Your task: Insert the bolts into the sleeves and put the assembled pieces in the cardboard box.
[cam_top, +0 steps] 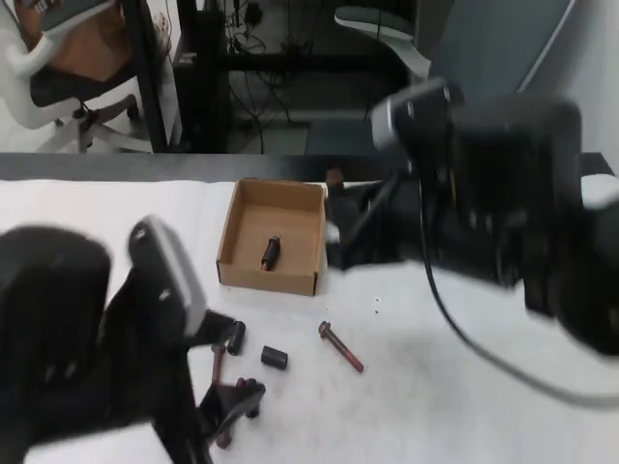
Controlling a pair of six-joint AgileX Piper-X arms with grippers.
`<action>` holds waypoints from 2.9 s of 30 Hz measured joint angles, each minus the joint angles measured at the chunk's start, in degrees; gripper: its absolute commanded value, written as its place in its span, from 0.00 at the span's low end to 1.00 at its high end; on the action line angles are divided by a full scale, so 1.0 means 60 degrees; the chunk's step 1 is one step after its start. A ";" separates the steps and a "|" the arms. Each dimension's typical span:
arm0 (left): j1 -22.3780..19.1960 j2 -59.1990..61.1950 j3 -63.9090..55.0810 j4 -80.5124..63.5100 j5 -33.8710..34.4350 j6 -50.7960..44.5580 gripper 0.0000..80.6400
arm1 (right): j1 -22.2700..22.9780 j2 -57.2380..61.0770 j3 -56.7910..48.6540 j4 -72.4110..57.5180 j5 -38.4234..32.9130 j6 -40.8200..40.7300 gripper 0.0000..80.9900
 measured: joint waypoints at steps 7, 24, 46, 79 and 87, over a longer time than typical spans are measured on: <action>0.0190 0.3206 -0.2145 0.0955 -0.0652 0.3478 0.72 | -0.0742 0.1818 -0.2287 0.1528 -0.1045 -0.0108 0.01; 0.0105 0.6926 -0.5252 0.3095 -0.2035 0.6815 0.61 | -0.0983 0.6263 -0.6141 0.3508 -0.1515 -0.0024 0.01; -0.0654 0.8575 -0.5338 0.2472 -0.2350 0.7153 0.50 | -0.2095 0.5966 -0.7031 0.2685 -0.3583 0.1684 0.72; -0.0129 0.3162 -0.3309 -0.0859 -0.2109 -0.1357 0.02 | -0.1787 0.3936 -0.5067 0.8678 -0.0966 -0.3349 0.72; -0.0636 0.0228 -0.0140 -0.3565 -0.2081 -0.3538 0.02 | -0.0723 0.5065 -0.5039 0.8510 -0.0758 -0.3807 0.57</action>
